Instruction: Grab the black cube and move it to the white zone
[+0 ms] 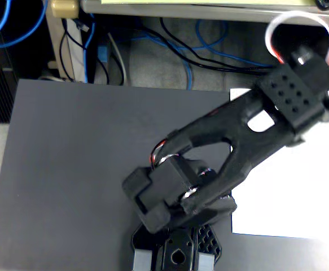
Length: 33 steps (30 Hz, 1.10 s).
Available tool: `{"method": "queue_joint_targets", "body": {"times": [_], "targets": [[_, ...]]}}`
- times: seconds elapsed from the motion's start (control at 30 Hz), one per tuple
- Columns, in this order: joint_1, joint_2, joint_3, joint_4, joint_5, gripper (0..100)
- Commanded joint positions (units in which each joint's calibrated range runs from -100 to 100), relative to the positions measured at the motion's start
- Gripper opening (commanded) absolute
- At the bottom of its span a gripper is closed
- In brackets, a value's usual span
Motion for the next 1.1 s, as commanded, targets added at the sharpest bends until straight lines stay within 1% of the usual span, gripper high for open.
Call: {"method": "queue_joint_targets", "body": {"times": [0.0, 0.07, 0.17, 0.27, 0.33, 0.37, 0.43, 0.47, 0.7, 0.8, 0.87, 1.07], "targets": [[7.15, -0.76, 5.88, -5.87, 6.15, 1], [7.81, -0.76, 7.6, -8.53, 6.3, 1], [7.3, -0.59, 8.33, -8.02, 5.62, 1], [7.08, -0.59, 14.85, -10.68, 5.05, 1], [4.65, -0.59, 19.84, -13.93, 4.99, 1], [3.32, -0.59, 20.75, -14.36, 4.42, 1], [-0.87, -0.68, 20.48, -14.71, 1.01, 1], [-2.05, -0.68, 20.38, -14.79, 0.28, 1], [-2.12, -0.68, 18.57, -14.79, 0.23, 1], [-0.94, -0.68, 19.66, -20.2, 0.23, 1], [0.38, -0.59, 19.66, -20.02, 0.44, 1], [0.01, -0.59, 23.2, -20.54, 0.86, 1]]}}
